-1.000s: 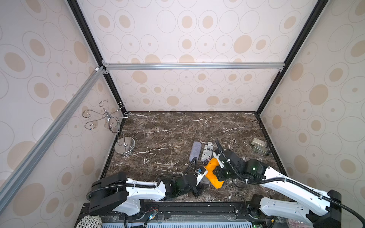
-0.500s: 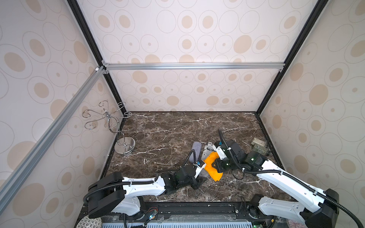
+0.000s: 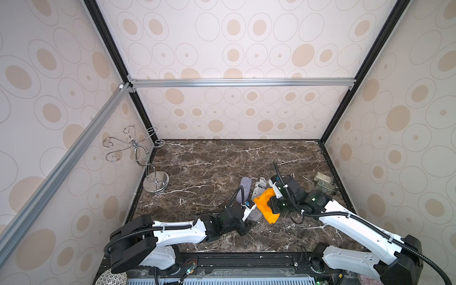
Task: Wipe the eyeglass case
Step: Wipe the dirt from the eyeglass case.
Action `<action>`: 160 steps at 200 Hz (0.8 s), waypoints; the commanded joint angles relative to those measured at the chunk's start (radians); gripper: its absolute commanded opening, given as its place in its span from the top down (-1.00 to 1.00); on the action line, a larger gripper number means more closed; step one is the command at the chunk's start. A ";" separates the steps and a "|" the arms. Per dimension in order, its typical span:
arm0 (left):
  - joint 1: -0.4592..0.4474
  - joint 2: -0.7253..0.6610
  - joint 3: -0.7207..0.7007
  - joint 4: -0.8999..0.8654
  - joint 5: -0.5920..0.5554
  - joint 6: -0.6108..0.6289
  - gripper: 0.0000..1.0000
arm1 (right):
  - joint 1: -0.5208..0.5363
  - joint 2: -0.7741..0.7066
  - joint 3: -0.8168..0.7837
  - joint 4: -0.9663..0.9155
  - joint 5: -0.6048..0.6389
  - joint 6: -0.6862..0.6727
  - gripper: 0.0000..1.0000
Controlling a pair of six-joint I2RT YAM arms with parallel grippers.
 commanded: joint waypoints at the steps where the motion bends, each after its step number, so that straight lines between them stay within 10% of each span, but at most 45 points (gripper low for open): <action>1: 0.006 -0.038 0.037 0.018 -0.009 0.042 0.20 | -0.001 -0.004 0.030 -0.043 -0.057 -0.041 1.00; 39: 0.009 -0.020 0.045 0.030 0.001 0.037 0.20 | 0.133 0.067 0.047 0.023 -0.142 -0.032 1.00; 113: 0.107 -0.074 0.004 0.014 0.177 -0.035 0.20 | -0.004 -0.074 -0.023 -0.045 0.020 0.004 1.00; 160: 0.208 -0.076 -0.017 0.030 0.270 -0.116 0.20 | 0.028 -0.148 -0.036 -0.057 -0.130 -0.067 1.00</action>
